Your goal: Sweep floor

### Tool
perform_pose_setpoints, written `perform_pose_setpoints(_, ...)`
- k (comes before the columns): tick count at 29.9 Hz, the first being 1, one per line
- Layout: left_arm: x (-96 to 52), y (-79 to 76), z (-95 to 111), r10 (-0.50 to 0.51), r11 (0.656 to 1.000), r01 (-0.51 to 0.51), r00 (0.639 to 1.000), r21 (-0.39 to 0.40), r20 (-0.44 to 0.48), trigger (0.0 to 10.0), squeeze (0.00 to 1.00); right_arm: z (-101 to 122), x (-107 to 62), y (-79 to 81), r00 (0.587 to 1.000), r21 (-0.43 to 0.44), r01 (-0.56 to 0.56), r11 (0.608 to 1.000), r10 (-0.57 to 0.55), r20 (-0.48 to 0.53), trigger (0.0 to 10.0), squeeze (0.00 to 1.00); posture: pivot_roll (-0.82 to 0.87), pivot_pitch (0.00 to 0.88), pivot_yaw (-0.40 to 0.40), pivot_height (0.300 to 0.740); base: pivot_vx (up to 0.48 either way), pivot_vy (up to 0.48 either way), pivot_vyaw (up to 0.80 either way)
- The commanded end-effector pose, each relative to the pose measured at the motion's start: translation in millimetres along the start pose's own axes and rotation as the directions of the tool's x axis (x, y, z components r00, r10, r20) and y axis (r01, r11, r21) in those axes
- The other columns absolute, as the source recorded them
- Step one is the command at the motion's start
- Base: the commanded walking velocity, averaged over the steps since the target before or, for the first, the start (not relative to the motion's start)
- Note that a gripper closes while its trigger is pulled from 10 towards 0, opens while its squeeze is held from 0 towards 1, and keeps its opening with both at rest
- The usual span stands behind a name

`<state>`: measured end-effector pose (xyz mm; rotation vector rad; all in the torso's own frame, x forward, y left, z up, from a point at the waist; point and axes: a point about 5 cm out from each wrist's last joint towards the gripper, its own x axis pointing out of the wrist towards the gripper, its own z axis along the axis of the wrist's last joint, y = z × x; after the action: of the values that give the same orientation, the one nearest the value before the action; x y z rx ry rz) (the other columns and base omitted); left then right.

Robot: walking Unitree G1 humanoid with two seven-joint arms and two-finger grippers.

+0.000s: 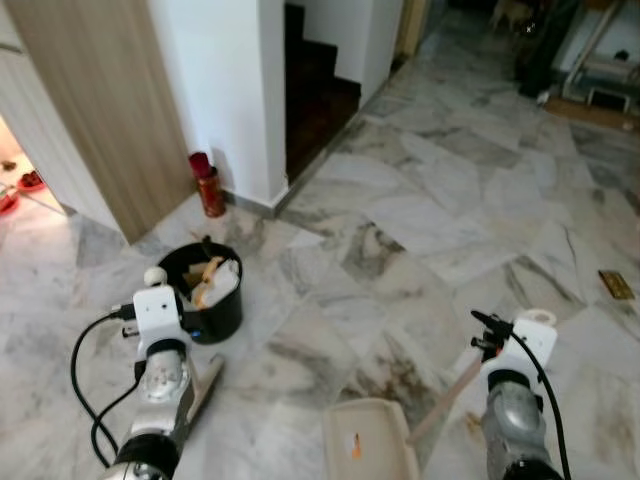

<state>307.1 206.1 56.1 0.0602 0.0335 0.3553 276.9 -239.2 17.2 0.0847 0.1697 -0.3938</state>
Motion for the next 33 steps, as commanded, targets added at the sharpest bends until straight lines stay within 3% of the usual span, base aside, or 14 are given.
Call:
perform_pose_setpoints(1, 2.5, 1.0, 5, 0.0, 1.0, 0.0, 1.0, 0.002, 0.025, 10.0, 0.0, 2, 0.8, -1.2, 1.0, -0.001, 0.005, 1.0, -0.005, 0.007, 10.0, 0.0, 0.0, 0.046, -0.018, 0.74, 0.0, -0.424, 0.0)
perform_pose_setpoints(9, 3.6, -2.7, 6, -0.011, 1.0, 0.011, 1.0, -0.006, 0.023, 10.0, 0.0, 2, 1.1, -1.9, 1.0, -0.008, 0.002, 1.0, -0.002, 0.005, 10.0, 0.0, 0.0, 0.038, -0.019, 0.74, 0.0, -0.391, -0.75)
perform_pose_setpoints(24, 4.0, -4.2, 9, -0.043, 0.998, 0.045, 0.998, -0.044, 0.045, 10.0, 0.0, -1, -0.7, -1.3, 1.0, -0.011, -0.001, 1.0, 0.001, -0.003, 10.0, 0.0, -0.01, 0.0, -0.016, 0.74, 0.0, 0.0, -0.79)
perform_pose_setpoints(33, 2.2, -15.0, 9, -0.087, 0.994, 0.089, 0.995, -0.059, 0.041, 10.0, 0.0, 1, -0.9, -3.6, 1.0, -0.024, -0.004, 1.0, 0.005, 0.017, 10.0, 0.0, -0.03, 0.0, -0.026, 0.74, 0.0, 0.0, -0.54)
